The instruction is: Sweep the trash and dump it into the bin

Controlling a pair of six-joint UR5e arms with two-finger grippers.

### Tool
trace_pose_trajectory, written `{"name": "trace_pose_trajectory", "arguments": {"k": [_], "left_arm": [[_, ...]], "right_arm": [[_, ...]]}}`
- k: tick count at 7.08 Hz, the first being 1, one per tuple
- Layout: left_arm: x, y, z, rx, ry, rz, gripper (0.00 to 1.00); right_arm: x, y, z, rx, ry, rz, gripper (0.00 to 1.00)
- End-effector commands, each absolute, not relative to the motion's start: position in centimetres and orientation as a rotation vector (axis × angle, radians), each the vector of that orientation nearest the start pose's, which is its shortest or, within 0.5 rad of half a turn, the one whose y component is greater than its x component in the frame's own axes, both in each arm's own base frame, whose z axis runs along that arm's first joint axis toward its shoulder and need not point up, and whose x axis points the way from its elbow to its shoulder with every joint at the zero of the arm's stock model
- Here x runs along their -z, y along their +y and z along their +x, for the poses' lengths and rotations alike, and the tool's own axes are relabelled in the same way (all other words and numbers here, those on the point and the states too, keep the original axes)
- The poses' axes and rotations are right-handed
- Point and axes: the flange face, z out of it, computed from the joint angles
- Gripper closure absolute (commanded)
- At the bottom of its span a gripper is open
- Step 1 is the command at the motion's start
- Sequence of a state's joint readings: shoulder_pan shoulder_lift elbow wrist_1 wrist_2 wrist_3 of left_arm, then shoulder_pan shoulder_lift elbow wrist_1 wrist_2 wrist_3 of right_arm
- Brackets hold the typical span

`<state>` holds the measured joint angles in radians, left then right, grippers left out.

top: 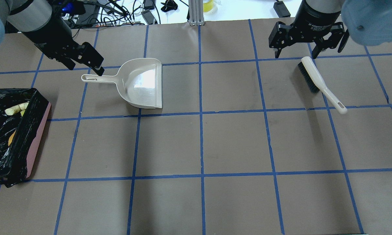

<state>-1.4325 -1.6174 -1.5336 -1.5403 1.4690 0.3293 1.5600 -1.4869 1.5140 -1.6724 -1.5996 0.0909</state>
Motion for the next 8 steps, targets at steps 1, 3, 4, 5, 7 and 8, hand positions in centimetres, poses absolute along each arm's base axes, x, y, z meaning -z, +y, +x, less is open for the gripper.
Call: {"name": "trace_pose_trajectory", "arguments": {"k": [1, 3, 4, 5, 7, 8], "left_arm": [[-49.0, -53.2, -5.3, 0.148, 3.226, -0.032, 0.00], [-49.1, -52.9, -5.8, 0.135, 3.215, -0.352, 0.02], [-49.4, -52.6, -5.8, 0.144, 3.205, -0.339, 0.02], [-49.6, -52.3, -5.6, 0.145, 3.179, -0.338, 0.02], [-49.2, -51.8, -5.7, 0.133, 3.179, -0.339, 0.01], [-49.1, -51.8, -5.7, 0.130, 3.180, -0.336, 0.00]], "right_arm": [[-48.1, -53.3, 12.5, 0.075, 3.161, 0.161, 0.00], [-48.7, -52.9, 12.4, 0.092, 3.166, 0.162, 0.00], [-48.6, -52.9, 12.5, 0.087, 3.165, 0.162, 0.00], [-48.5, -52.9, 12.5, 0.087, 3.168, 0.162, 0.00], [-48.6, -52.9, 12.5, 0.092, 3.166, 0.162, 0.00], [-48.4, -53.3, 12.5, 0.104, 3.164, 0.164, 0.00]]}}
